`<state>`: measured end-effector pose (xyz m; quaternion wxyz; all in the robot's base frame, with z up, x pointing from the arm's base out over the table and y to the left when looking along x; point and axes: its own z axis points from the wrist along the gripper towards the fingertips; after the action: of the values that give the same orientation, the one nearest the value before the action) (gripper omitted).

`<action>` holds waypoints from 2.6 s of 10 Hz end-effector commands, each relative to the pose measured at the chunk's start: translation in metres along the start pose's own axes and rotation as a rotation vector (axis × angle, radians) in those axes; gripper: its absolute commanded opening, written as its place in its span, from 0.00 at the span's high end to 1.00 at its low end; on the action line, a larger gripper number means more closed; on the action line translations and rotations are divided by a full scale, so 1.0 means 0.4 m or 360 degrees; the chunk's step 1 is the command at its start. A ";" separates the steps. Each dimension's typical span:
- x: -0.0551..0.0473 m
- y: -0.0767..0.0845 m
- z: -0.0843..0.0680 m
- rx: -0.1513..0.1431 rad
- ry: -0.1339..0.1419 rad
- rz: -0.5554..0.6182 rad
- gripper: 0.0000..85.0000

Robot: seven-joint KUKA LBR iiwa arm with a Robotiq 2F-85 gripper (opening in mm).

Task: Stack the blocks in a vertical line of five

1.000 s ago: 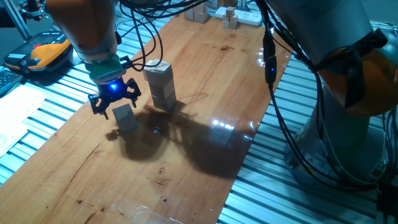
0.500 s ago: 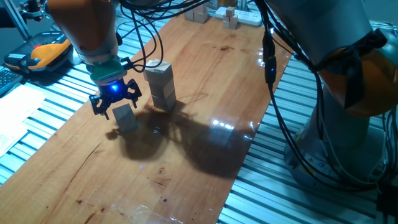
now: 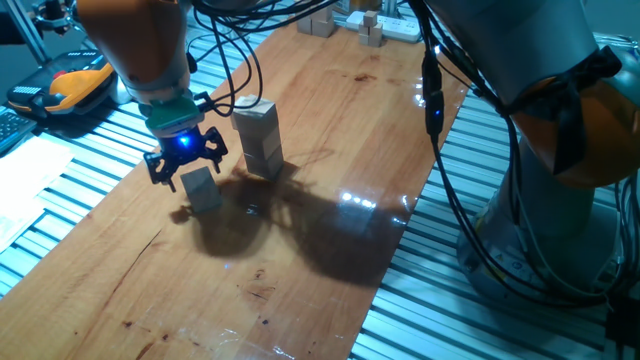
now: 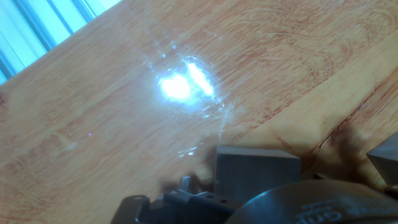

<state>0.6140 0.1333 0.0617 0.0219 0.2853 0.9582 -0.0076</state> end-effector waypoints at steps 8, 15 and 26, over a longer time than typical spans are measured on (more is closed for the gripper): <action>0.006 -0.005 0.015 0.0000 -0.0013 -0.0002 0.20; 0.006 -0.007 0.016 -0.0015 0.0000 -0.0016 0.40; 0.006 -0.001 -0.031 -0.0029 0.0016 -0.0048 1.00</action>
<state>0.6113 0.1349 0.0751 0.0187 0.2698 0.9627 0.0053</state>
